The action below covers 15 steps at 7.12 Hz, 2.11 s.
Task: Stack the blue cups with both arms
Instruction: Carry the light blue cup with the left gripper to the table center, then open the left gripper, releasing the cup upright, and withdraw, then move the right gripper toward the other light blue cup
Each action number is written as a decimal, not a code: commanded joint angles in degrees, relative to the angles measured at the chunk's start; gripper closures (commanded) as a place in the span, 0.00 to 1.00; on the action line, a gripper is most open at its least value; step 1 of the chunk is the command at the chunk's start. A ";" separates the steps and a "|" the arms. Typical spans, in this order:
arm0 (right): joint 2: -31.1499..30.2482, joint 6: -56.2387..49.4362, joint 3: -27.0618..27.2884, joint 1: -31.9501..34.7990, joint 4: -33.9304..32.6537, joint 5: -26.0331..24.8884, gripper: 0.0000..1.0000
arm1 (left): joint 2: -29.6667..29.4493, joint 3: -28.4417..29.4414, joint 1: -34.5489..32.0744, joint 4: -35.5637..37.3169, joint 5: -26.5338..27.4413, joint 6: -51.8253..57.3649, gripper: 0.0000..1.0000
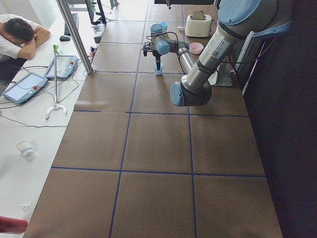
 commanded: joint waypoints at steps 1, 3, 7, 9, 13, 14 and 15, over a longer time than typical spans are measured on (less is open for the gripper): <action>1.05 2.19 1.97 0.00 0.08 -0.07 0.00 | 9.02 -14.49 -6.41 10.93 -0.83 14.38 0.00; 0.97 2.99 3.03 0.00 4.02 -0.42 0.00 | 22.98 -21.13 -20.25 11.94 -8.97 37.36 0.00; 2.28 10.89 7.41 -2.63 1.68 -0.42 0.00 | 41.65 -16.26 -48.92 11.94 -14.98 77.22 0.00; 3.76 11.43 14.94 -3.25 -9.78 -1.29 0.00 | 48.87 -10.98 -57.12 10.53 -19.71 87.37 0.00; 3.35 29.89 17.89 -9.73 -3.24 -5.51 0.00 | 57.24 -10.34 -59.71 5.35 -19.91 87.14 0.00; 0.64 33.54 17.28 -12.28 2.40 -8.48 0.00 | 57.24 -10.51 -59.71 5.35 -19.91 87.14 0.00; 0.18 37.41 16.14 -13.79 6.63 -9.03 0.00 | 57.24 -10.78 -59.79 5.35 -19.91 87.14 0.00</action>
